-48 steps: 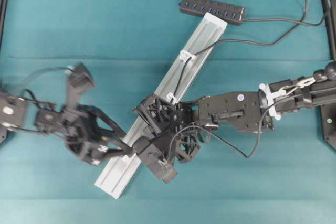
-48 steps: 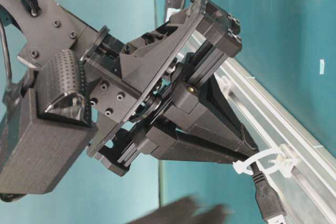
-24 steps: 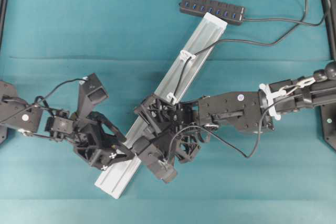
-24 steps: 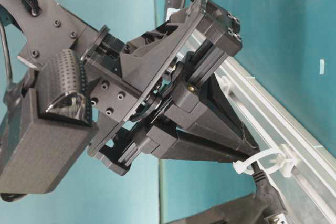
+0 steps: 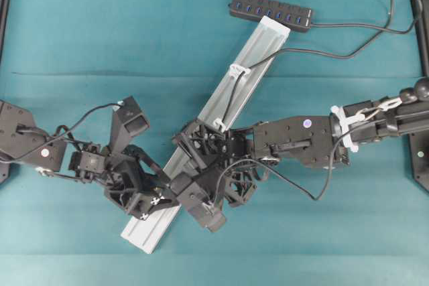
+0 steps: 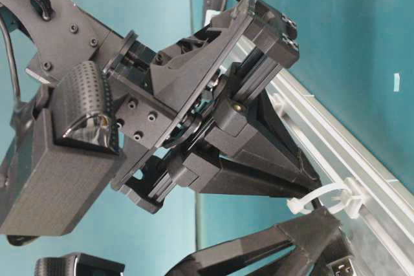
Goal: Pass the USB cable through three rings with both arms.
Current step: 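Bring the left gripper to the plug emerging from the third ring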
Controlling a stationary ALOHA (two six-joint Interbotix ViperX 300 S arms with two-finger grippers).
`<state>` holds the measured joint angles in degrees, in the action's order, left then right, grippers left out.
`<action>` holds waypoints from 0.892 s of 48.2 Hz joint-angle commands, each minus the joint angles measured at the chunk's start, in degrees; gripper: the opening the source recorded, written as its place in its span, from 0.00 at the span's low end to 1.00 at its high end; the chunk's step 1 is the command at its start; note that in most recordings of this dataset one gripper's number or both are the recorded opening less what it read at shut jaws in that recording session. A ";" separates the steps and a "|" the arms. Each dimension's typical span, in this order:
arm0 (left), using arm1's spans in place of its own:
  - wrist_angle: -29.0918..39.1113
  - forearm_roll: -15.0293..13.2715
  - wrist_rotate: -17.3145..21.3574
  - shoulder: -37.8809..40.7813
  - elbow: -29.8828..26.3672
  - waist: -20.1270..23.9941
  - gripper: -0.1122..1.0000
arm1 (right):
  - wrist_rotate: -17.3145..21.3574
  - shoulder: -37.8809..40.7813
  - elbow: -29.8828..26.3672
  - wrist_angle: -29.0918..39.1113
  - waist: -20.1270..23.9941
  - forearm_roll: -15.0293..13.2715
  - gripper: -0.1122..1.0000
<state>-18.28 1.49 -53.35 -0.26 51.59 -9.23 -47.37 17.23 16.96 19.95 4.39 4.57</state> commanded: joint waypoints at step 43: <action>-3.96 0.18 0.35 -0.79 -0.53 -0.53 0.23 | 0.62 0.18 -0.18 -0.18 -0.44 0.09 0.16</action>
<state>-21.18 1.32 -53.09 0.09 51.68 -9.32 -47.37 17.14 17.05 20.04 4.31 4.57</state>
